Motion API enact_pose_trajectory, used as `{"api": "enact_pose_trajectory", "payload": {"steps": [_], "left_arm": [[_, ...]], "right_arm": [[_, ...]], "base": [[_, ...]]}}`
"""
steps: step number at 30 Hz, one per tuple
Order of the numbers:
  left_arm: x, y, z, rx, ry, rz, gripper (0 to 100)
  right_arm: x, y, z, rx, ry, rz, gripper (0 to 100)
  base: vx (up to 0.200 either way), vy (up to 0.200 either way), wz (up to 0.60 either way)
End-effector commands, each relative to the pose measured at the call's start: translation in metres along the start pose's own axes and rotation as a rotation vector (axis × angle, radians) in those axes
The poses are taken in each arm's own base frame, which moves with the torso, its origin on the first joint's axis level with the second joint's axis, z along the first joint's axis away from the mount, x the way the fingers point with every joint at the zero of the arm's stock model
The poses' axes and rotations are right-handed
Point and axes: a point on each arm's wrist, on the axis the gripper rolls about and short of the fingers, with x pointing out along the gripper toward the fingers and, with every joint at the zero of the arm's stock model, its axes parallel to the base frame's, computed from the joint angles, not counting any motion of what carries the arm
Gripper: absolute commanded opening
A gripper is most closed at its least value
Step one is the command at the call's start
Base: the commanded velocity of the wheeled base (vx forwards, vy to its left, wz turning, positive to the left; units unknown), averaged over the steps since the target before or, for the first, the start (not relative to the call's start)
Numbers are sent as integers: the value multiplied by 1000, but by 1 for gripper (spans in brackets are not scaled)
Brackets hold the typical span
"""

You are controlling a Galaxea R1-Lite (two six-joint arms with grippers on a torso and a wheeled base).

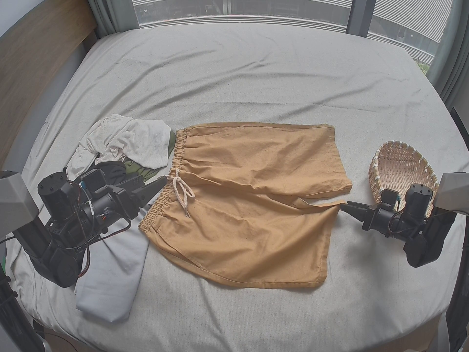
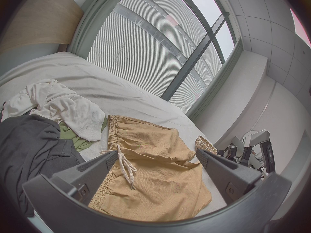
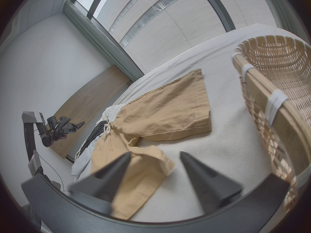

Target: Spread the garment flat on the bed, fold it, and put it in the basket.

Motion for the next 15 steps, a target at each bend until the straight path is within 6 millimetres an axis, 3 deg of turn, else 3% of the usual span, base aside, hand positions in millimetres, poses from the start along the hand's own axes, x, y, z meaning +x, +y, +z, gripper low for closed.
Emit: {"api": "enact_pose_trajectory", "payload": {"steps": [1,9,12,15], "left_arm": [[0,0,1,2,-6,1,100],[-1,0,5,10,-20,0,100],[0,-1,5,11,-20,-1,100],[0,-2,5,11,-20,-3,100]], "right_arm": [[-5,24,9,-27,-10,42,100],[-13,68,31,-88,-71,66,100],[-21,76,28,-81,-56,67,100],[-36,80,11,-32,10,44,100]], "base": [[0,0,0],[0,0,0],[0,0,0],[0,0,0]]}}
